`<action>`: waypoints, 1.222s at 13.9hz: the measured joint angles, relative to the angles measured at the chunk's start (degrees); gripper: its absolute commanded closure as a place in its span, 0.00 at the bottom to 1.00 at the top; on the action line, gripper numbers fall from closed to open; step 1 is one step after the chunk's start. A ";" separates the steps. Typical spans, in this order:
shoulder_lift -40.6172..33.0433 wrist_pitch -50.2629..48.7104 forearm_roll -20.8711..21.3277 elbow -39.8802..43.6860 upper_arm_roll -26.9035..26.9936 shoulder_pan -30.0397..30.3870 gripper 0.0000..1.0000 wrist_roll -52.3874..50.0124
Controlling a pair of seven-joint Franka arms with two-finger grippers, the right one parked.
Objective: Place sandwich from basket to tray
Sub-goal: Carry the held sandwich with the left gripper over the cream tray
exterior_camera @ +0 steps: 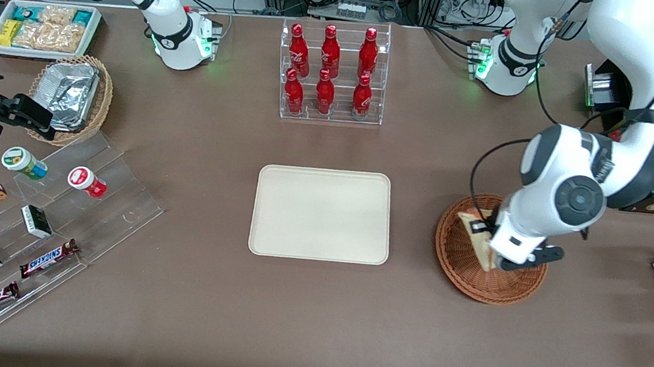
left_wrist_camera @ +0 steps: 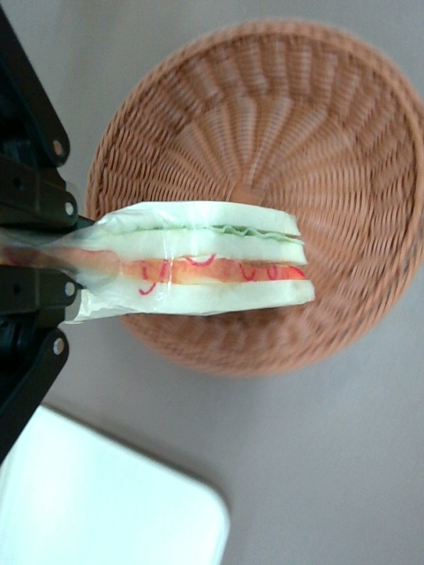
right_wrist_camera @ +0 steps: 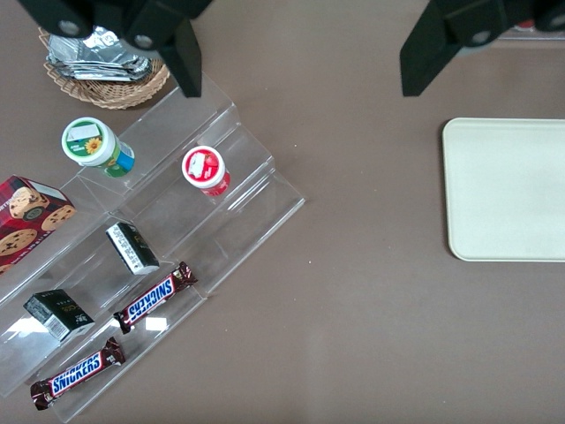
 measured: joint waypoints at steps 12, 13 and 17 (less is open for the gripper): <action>1.72 1.17 2.03 -0.03 -15.21 -0.61 1.00 6.35; 2.47 2.22 3.11 -0.04 -15.86 -1.46 1.00 5.19; 7.86 4.19 8.67 3.15 -16.84 -5.19 1.00 -3.24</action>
